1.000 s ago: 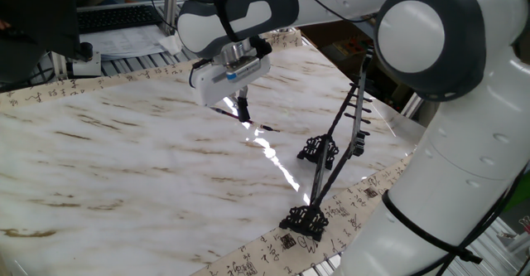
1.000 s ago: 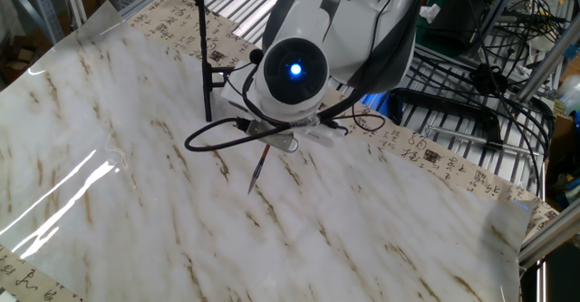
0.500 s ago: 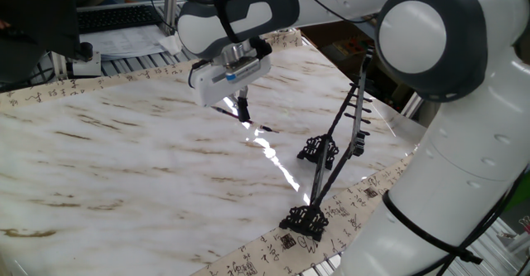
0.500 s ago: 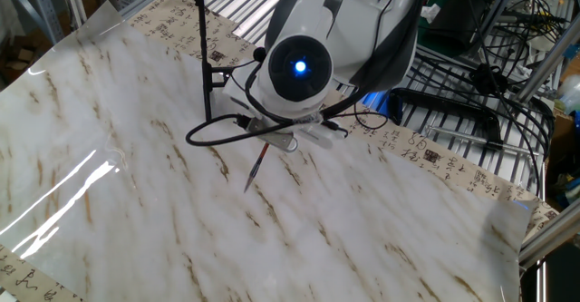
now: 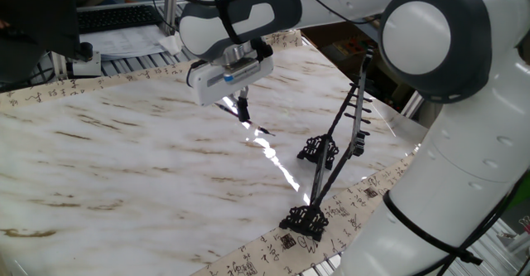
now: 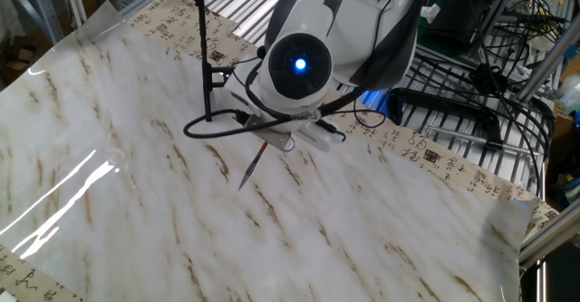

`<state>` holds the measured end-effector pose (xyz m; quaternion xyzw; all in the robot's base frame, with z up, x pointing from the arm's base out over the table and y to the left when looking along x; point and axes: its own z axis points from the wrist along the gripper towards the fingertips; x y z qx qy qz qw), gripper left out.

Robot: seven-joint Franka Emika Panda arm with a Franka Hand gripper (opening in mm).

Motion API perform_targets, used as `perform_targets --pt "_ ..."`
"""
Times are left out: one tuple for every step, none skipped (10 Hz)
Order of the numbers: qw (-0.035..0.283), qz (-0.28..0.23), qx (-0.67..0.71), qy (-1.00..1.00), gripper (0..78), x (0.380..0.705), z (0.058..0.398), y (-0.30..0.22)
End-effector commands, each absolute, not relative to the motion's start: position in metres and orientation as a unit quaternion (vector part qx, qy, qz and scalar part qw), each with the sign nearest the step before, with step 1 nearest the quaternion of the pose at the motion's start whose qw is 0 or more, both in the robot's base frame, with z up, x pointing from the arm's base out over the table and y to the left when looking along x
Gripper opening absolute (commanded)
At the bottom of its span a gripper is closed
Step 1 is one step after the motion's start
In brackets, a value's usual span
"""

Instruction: Place the brush on the pen rack

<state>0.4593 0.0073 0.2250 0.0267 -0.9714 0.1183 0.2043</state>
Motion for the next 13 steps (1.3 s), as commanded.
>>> perform_targets --pt "0.195 0.119 0.012 -0.973 1.1 0.46 0.226 0.0072" --pt "0.185 0.123 0.005 -0.975 1.1 0.46 0.226 0.0072" --pt "0.18 0.124 0.003 -0.976 1.1 0.46 0.226 0.0072" --pt "0.178 0.127 0.002 -0.976 1.1 0.46 0.226 0.0072" --pt "0.18 0.131 0.001 -0.975 1.1 0.46 0.226 0.0072" --pt "0.181 0.134 0.0 -0.974 1.1 0.46 0.226 0.0072" --pt "0.181 0.139 -0.001 -0.974 1.1 0.46 0.226 0.0072" --pt "0.18 0.142 -0.002 -0.973 1.1 0.46 0.226 0.0072" --pt "0.182 0.158 0.005 -0.97 1.1 0.46 0.226 0.0072" --pt "0.185 0.175 0.014 -0.967 1.1 0.46 0.226 0.0072" --pt "0.185 0.174 0.014 -0.967 1.1 0.46 0.226 0.0072" --pt "0.186 0.175 0.019 -0.967 1.1 0.4567 0.2254 0.0078" --pt "0.187 0.179 0.023 -0.966 1.1 0.4527 0.224 0.0079"
